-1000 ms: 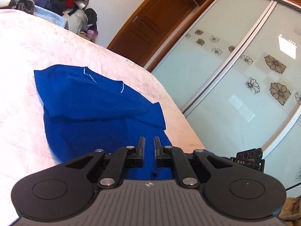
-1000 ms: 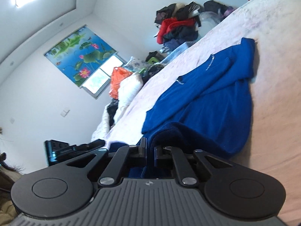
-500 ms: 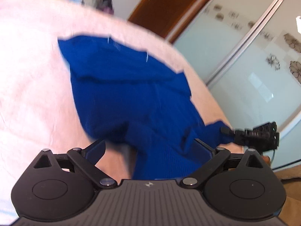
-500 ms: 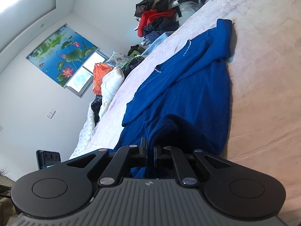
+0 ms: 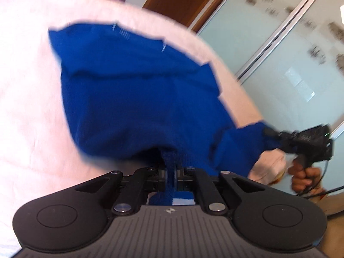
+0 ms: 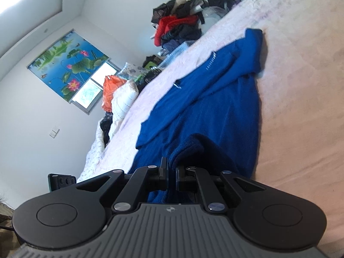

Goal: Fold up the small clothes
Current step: 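Fold the held hem up over the body toward the beaded collar with both grippers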

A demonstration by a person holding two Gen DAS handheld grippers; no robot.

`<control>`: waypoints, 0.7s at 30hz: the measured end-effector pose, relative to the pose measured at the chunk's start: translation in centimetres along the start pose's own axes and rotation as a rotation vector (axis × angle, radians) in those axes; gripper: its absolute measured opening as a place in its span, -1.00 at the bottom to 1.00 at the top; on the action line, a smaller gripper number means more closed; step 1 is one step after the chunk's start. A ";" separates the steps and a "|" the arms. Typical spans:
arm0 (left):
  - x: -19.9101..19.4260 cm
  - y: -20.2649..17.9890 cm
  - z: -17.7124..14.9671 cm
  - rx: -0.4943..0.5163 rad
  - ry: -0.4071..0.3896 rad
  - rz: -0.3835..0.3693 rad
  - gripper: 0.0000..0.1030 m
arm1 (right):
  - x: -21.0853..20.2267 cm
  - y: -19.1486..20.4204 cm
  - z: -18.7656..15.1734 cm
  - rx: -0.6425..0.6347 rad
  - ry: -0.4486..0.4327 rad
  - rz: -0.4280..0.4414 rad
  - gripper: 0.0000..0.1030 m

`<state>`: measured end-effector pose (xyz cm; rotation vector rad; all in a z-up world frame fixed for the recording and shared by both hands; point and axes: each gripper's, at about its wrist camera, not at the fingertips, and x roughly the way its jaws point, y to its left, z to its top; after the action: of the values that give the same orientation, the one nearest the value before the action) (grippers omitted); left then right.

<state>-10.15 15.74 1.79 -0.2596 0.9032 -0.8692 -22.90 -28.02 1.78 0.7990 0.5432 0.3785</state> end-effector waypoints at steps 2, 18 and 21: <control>-1.6 -0.8 0.6 0.023 -0.064 -0.032 -0.91 | -0.3 0.7 0.6 -0.020 -0.017 0.009 -0.80; -6.9 -2.1 2.7 0.023 -0.275 -0.046 -0.91 | -1.0 1.5 1.9 -0.013 -0.080 0.059 -0.79; -6.3 -2.5 4.4 0.035 -0.313 -0.056 -0.91 | -1.0 2.3 3.1 -0.042 -0.111 0.092 -0.79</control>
<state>-10.12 18.22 9.46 -0.3806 0.5909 -0.8670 -22.14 -28.82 5.59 0.8006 0.3948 0.4260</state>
